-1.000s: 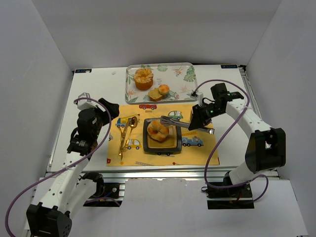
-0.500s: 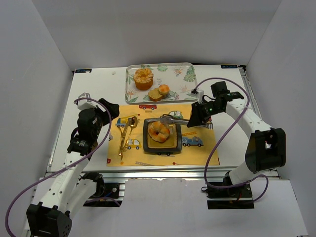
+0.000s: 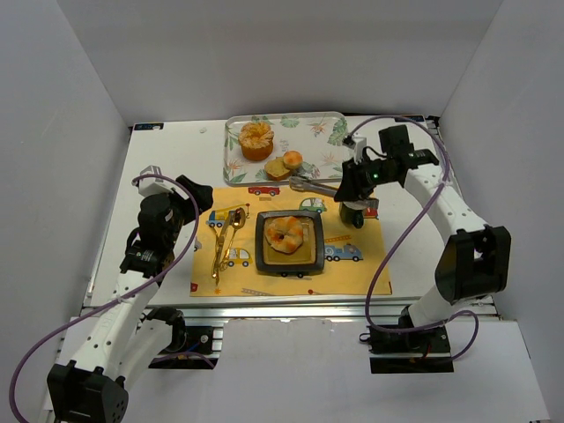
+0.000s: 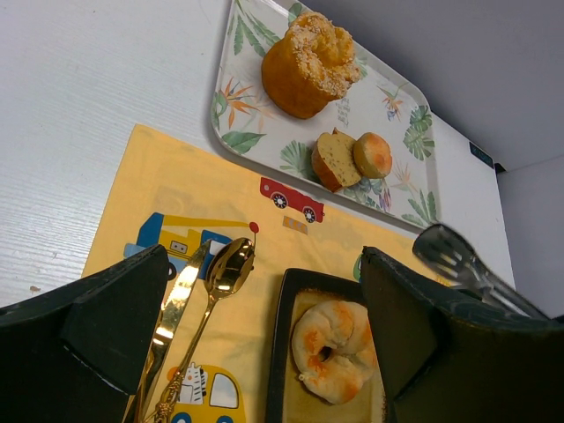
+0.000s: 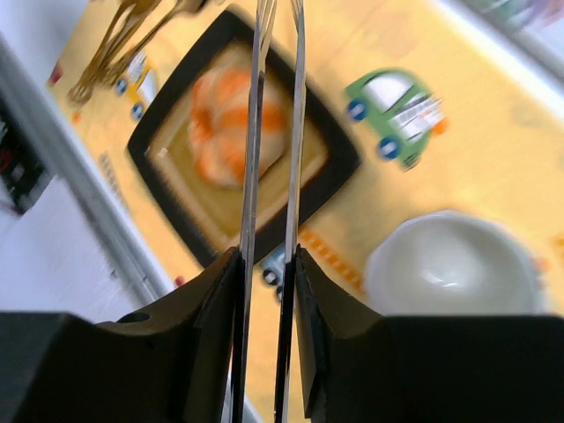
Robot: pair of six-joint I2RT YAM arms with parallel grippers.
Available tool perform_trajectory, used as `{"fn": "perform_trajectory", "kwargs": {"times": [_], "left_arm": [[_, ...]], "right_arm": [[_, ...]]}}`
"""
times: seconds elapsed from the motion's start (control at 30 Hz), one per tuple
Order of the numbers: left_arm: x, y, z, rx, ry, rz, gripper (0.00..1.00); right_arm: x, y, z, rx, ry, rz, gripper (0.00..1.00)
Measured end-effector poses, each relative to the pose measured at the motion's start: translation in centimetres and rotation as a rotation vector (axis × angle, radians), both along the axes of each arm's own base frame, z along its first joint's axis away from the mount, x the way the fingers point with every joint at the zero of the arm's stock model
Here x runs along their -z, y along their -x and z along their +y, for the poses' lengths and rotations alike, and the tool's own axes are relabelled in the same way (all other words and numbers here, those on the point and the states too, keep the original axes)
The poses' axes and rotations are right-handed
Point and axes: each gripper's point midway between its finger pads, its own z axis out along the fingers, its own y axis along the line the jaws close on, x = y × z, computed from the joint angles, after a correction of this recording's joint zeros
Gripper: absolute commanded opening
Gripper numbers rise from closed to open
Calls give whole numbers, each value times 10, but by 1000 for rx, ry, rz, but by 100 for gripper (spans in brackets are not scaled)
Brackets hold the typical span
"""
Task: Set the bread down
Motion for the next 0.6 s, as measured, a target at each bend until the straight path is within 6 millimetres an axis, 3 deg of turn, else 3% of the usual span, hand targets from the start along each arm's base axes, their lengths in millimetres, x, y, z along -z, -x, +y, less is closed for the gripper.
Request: {"fn": "perform_trajectory", "kwargs": {"times": [0.27,0.6], "left_arm": [[3,-1,0,1,-2,8,98],[1,-3,-1,1,1,1,98]], "right_arm": [[-19,-90,4,187,38,-77,36],[18,-126,11,353,26,98,41]]}}
